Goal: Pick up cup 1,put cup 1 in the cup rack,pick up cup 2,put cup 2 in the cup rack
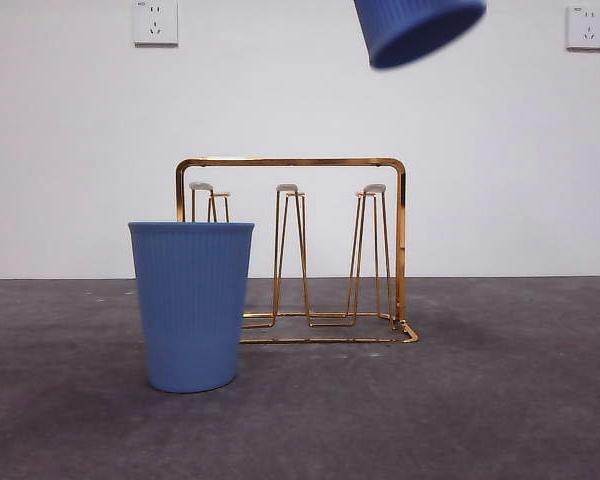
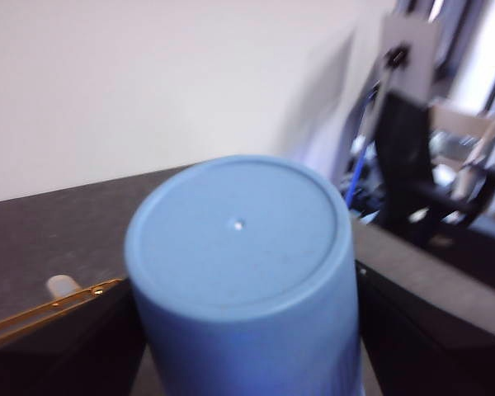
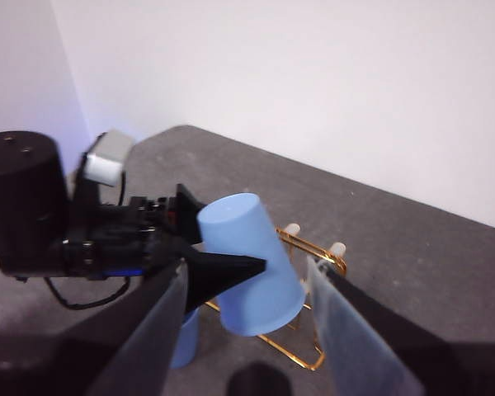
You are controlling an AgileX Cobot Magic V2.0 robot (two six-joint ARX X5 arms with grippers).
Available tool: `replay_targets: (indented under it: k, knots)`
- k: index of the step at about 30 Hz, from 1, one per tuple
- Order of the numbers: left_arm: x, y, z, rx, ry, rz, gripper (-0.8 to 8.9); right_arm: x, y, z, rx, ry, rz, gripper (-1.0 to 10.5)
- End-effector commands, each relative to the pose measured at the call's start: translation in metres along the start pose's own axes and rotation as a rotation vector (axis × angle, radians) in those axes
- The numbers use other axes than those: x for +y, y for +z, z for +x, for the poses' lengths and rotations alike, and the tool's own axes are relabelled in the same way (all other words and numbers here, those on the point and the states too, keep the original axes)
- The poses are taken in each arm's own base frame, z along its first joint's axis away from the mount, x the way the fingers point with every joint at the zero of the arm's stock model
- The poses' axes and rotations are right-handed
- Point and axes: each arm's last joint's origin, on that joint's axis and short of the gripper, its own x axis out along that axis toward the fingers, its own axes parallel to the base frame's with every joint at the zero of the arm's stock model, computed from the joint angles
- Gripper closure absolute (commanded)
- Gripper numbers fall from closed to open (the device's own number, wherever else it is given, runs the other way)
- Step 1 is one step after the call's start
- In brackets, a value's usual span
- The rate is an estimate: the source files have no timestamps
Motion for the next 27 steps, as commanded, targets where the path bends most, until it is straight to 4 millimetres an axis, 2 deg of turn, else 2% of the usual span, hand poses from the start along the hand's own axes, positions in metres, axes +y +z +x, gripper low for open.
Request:
replay_targets:
  k: [1, 8, 15, 27]
  knots:
    - [-0.005, 0.006, 0.012, 0.001, 0.035, 0.067, 8.21, 0.000, -0.002, 0.000, 0.015, -0.008, -0.009, 6.9]
    - [-0.007, 0.003, 0.038, 0.077, 0.156, 0.110, 8.22, 0.000, -0.005, 0.000, 0.045, -0.008, -0.015, 6.9]
    - [-0.002, -0.010, 0.049, 0.092, 0.251, 0.062, 8.22, 0.000, -0.005, 0.000, 0.045, -0.008, -0.015, 7.0]
    - [0.012, -0.023, 0.065, 0.086, 0.316, -0.003, 8.22, 0.000, -0.005, 0.000, 0.045, -0.007, -0.015, 7.0]
